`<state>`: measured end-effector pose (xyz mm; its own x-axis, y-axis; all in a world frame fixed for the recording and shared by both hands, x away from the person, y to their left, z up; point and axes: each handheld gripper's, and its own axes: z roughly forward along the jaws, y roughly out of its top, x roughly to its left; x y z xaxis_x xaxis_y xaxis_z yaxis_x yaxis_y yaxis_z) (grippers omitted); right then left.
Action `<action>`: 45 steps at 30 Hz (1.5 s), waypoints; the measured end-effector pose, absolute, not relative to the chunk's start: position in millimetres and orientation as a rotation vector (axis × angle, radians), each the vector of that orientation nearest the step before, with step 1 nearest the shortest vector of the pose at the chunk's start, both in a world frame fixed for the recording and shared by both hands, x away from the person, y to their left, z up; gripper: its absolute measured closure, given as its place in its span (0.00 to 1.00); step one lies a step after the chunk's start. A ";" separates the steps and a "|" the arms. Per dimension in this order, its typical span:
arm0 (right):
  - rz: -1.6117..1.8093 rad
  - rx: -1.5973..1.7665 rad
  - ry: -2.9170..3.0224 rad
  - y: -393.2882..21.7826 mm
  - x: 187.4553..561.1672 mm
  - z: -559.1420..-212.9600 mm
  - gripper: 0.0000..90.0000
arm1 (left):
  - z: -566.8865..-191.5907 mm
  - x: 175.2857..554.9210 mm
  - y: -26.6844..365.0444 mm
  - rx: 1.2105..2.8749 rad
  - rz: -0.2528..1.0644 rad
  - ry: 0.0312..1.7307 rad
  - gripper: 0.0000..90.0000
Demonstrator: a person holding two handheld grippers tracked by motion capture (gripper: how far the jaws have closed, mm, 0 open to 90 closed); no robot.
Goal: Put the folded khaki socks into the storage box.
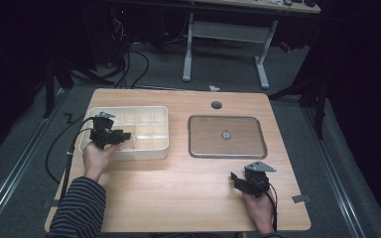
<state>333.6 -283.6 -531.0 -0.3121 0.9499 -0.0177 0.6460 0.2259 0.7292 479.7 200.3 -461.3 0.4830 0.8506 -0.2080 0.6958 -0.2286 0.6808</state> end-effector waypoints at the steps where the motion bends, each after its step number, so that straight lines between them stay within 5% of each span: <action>1: 0.868 1.465 2.040 -283.6 333.6 -531.0 0.43 | -461.5 480.0 200.1 1.989 0.266 1.281 0.70; 5: 0.868 1.465 2.040 -283.6 333.6 -531.0 0.43 | -460.8 478.0 197.9 2.010 0.278 1.261 0.84; 10: 0.868 1.466 2.040 -283.6 333.5 -531.0 0.43 | -461.7 474.8 197.0 2.074 0.287 1.253 0.88; 45: 0.868 1.465 2.041 -283.6 333.5 -531.1 0.43 | -475.9 478.1 188.7 2.163 0.371 1.245 0.90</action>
